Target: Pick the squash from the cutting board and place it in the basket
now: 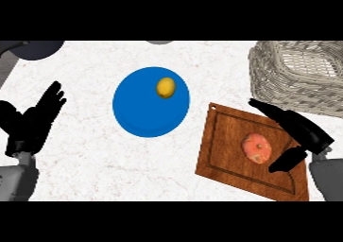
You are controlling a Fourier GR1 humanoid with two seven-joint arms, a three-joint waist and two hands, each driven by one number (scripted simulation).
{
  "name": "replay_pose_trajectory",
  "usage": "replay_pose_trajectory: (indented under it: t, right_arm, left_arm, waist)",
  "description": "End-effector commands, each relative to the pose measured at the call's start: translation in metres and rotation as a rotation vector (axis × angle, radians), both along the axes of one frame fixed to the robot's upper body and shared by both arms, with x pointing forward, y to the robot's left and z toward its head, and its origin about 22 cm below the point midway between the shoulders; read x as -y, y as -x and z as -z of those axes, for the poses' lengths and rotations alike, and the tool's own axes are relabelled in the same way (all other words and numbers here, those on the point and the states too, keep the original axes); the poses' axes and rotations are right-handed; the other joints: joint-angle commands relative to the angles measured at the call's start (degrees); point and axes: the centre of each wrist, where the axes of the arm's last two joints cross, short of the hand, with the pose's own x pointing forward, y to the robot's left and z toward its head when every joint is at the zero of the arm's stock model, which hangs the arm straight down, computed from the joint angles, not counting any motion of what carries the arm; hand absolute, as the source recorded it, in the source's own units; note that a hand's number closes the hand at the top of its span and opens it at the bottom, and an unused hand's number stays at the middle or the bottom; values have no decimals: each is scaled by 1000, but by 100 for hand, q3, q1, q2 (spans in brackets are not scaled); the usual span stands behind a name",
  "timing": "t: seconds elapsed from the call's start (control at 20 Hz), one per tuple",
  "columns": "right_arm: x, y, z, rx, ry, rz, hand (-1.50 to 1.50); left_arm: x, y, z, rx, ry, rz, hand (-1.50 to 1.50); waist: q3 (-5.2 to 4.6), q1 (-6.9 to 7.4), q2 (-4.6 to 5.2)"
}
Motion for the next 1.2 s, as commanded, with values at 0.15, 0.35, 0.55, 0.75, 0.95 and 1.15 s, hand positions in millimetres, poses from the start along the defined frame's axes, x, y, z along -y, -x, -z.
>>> replay_pose_trajectory:
  t: [0.15, 0.35, 0.55, 0.75, 0.95, 1.15]
  right_arm:
    - [16, -7, 1, -8, -27, -19, -150]
    - [27, -5, 19, -31, -60, -65, -150]
    - [14, 5, 7, -15, -51, -101, -150]
    - [-1, 9, 5, -8, -14, -92, -150]
    - [-16, 20, 7, 7, 37, -62, -150]
    - [2, 30, 33, 8, 51, -50, -150]
  left_arm:
    - [-9, -9, -9, 0, -11, -16, 0]
    - [-1, -10, -13, -1, 2, 3, 0]
    - [6, 1, 23, -13, -1, 16, 0]
    - [17, -6, 11, -8, -26, -6, 0]
    - [18, 7, 1, -12, -7, -8, 0]
    - [-2, -2, 6, 16, 7, -7, 0]
  waist:
    - [0, -2, 0]
    - [1, 9, 2]
    - [-2, -14, -2]
    - [-2, -19, -3]
    - [-2, -15, -13]
    - [-1, -14, -5]
